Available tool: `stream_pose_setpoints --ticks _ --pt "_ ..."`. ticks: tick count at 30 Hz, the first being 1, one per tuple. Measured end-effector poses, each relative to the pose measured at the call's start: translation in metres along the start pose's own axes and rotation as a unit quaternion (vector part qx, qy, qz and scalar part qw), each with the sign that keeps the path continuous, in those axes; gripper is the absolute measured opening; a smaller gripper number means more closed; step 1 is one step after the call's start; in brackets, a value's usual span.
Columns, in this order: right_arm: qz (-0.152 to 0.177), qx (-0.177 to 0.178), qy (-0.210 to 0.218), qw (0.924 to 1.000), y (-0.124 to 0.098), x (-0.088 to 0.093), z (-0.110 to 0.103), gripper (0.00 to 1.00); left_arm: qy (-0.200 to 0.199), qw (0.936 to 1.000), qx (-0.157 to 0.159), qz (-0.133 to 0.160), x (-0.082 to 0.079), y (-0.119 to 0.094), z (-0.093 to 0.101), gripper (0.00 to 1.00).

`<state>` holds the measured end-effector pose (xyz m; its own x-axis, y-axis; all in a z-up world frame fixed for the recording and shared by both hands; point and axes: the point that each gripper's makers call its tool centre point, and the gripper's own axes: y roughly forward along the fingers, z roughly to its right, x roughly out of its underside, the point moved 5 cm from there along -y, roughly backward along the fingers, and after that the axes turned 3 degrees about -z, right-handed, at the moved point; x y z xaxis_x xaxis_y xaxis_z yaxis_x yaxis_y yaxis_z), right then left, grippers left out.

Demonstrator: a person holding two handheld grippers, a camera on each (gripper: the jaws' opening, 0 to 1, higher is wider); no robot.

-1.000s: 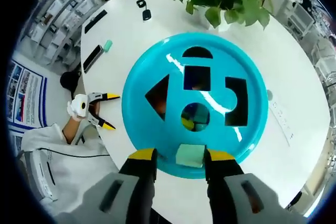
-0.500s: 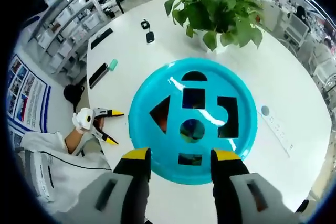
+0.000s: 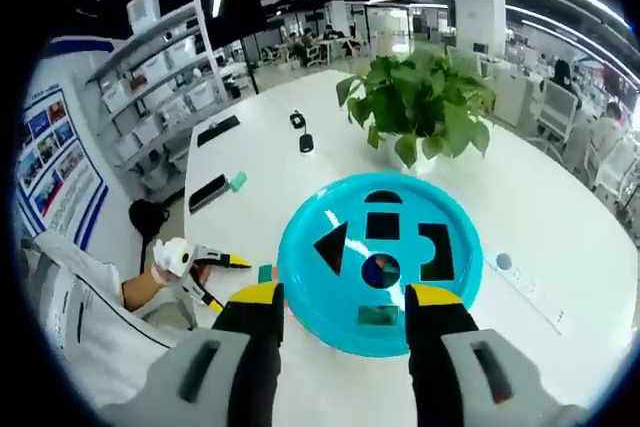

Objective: Arrange the toys in the designated storage area by placing each visible toy with the group until no toy remains scattered across the table.

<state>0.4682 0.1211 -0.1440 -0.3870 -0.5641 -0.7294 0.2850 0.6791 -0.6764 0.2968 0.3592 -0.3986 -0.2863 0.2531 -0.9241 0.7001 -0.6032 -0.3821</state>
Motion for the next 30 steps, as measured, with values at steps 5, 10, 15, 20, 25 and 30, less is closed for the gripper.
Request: stream_pose_setpoints --ticks 5,10,15,20,25,30 --pt "0.096 -0.012 -0.004 0.9953 -0.022 0.01 -0.021 0.5 -0.001 1.0 0.0 0.0 0.0 0.0 0.0 0.73" --pt "0.173 -0.005 0.023 0.9847 -0.037 0.035 -0.035 0.5 -0.002 1.0 0.0 -0.001 0.0 -0.001 0.0 0.73" --pt "0.248 0.003 0.041 0.9677 -0.048 0.055 -0.04 0.52 -0.004 1.0 0.001 -0.002 0.0 0.0 -0.001 0.73" --pt "0.298 0.046 0.003 0.9534 -0.048 0.081 -0.043 0.55 -0.005 1.0 0.004 -0.003 0.001 0.0 0.0 0.73" --pt "0.349 0.048 0.011 0.9359 -0.04 0.101 -0.052 0.49 -0.006 1.0 0.002 -0.003 0.0 0.0 0.0 0.74" --pt "0.37 0.049 0.028 0.9274 -0.03 0.119 -0.057 0.55 -0.006 1.0 0.001 -0.002 0.0 0.001 0.0 0.74"
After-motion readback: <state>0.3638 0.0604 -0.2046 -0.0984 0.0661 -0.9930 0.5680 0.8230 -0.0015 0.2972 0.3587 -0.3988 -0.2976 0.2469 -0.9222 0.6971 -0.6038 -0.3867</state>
